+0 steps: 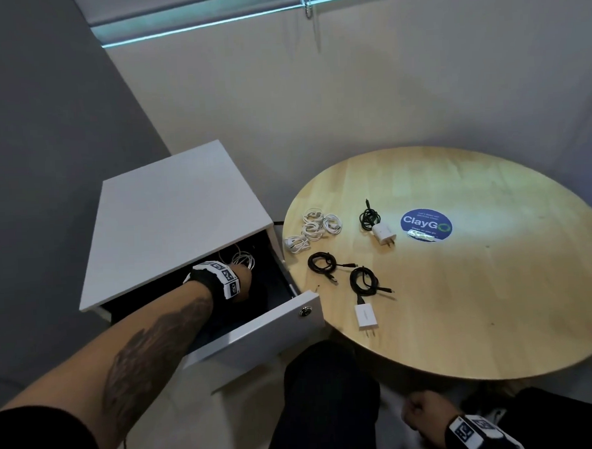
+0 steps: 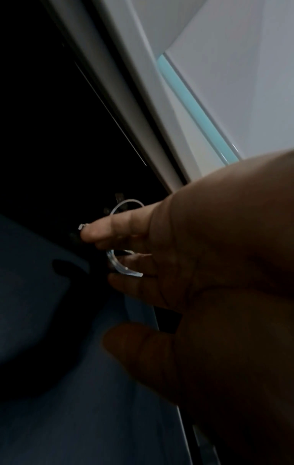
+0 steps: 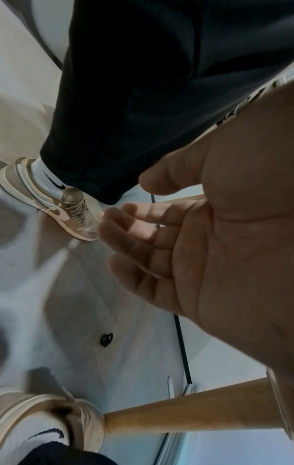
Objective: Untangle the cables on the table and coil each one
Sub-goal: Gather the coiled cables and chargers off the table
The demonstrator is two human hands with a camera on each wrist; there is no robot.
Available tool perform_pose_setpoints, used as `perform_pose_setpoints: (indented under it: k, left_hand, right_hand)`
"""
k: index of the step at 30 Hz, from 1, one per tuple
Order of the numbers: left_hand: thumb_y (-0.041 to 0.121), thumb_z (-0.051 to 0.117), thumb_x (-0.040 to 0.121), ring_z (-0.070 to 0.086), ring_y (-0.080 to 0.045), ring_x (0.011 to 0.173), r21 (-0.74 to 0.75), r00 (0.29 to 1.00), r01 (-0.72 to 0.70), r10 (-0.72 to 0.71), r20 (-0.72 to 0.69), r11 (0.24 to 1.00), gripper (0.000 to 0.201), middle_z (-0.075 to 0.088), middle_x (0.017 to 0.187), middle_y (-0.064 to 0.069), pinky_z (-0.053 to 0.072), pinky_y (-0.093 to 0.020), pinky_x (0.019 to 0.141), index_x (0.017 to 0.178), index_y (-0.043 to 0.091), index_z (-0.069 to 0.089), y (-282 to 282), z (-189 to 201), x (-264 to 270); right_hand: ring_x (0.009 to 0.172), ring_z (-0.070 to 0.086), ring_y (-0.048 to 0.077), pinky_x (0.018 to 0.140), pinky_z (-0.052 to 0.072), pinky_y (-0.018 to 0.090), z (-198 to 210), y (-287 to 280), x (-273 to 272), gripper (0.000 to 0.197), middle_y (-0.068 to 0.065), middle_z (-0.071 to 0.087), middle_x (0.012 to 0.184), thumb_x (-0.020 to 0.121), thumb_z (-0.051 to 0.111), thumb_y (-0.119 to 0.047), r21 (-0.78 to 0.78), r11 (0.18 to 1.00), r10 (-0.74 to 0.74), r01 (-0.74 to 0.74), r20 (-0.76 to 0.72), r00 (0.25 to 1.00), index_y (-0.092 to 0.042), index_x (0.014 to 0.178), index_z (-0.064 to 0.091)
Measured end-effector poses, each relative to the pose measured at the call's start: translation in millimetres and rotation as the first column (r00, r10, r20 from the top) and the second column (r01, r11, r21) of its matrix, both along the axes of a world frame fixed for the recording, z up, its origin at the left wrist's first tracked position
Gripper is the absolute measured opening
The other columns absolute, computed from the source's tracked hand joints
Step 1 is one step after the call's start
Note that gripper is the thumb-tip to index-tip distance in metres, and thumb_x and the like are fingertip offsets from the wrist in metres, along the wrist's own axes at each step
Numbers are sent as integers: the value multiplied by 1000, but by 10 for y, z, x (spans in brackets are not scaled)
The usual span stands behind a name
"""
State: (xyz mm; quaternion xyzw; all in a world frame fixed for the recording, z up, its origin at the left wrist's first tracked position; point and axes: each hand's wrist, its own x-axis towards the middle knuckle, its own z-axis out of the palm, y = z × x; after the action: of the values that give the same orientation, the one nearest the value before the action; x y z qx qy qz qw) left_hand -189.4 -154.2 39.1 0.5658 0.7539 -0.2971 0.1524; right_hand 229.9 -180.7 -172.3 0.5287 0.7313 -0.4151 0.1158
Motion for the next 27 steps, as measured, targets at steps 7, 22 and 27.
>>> perform_pose_setpoints:
  k: [7, 22, 27]
  left_hand:
    - [24, 61, 87, 60, -30, 105, 150, 992, 58, -74, 104, 987, 33, 48, 125, -10, 46, -28, 84, 118, 12, 65, 42, -12, 145]
    - [24, 56, 92, 64, -25, 91, 344, 946, 229, -291, 141, 911, 18, 69, 99, -1, 51, -29, 76, 101, 19, 71, 749, 681, 1547]
    - [18, 54, 96, 57, -30, 110, 193, 933, 274, -309, 185, 942, 34, 59, 116, -11, 46, -39, 92, 128, 6, 59, 1062, 377, 2127]
  right_hand:
    - [68, 62, 3, 72, 50, 19, 11, 26, -27, 15, -8, 65, 61, 67, 57, -39, -24, 999, 21, -21, 5, 1000, -49, 59, 63]
    - [71, 60, 12, 69, 48, 20, 258, -68, -40, 21, -7, 56, 57, 79, 59, -32, 1, 999, -40, 40, 7, 999, -31, 58, 61]
    - [84, 64, 16, 73, 47, 21, 280, -41, -16, 20, -7, 62, 72, 86, 58, -29, -3, 999, -43, 43, -36, 998, -27, 66, 57]
